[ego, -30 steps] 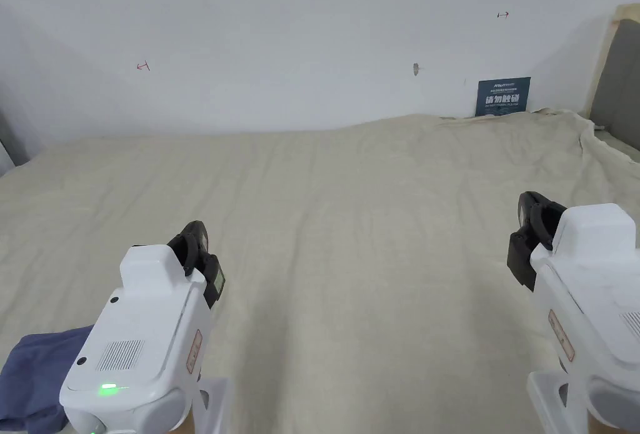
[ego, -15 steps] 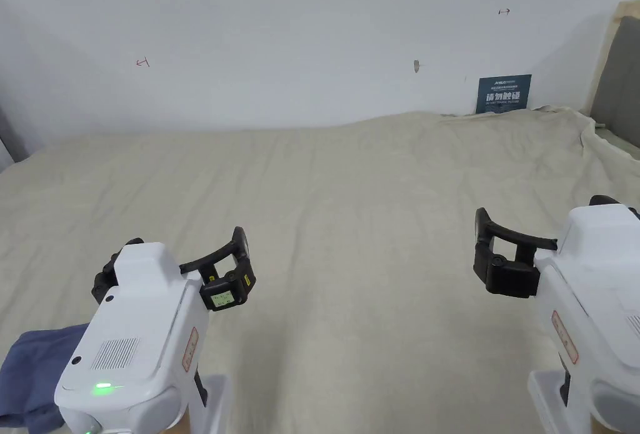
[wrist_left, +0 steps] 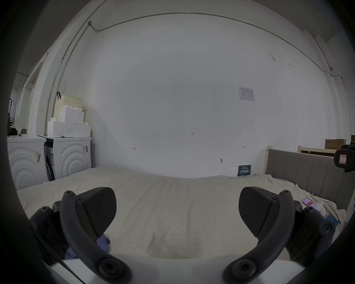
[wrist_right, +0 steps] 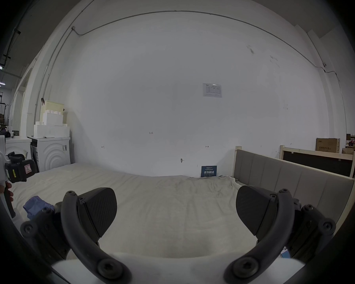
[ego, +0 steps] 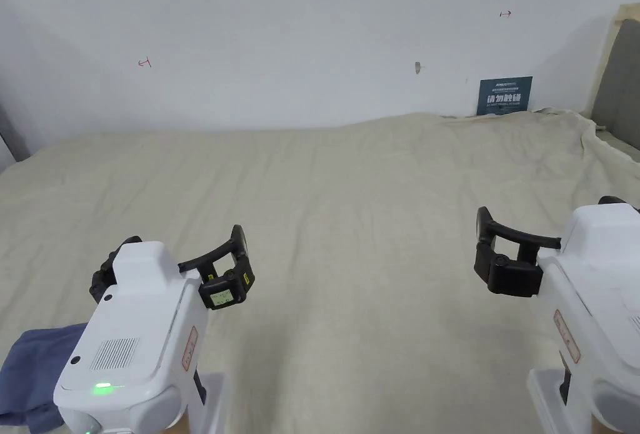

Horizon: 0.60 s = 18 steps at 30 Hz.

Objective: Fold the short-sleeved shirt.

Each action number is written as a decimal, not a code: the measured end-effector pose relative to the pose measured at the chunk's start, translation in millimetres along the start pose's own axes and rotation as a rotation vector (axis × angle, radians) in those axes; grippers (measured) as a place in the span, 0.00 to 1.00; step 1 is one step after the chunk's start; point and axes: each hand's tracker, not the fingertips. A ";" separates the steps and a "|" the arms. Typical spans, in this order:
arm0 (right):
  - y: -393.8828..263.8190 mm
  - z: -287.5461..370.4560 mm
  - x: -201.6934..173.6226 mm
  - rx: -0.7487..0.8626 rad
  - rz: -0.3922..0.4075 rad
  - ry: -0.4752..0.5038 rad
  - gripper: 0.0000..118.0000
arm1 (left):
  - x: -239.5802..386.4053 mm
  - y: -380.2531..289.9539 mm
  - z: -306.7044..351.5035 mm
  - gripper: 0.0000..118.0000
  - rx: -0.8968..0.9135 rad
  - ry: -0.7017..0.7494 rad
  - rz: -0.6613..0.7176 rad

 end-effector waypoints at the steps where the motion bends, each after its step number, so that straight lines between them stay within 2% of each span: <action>1: 0.0 0.0 0.1 0.001 -0.002 0.000 0.98 | 0.1 0.6 0.0 1.00 -0.002 -0.003 -0.001; 18: -3.6 -2.4 3.3 0.009 0.000 -0.001 0.98 | -0.1 -0.1 -1.2 1.00 0.004 -0.005 -0.015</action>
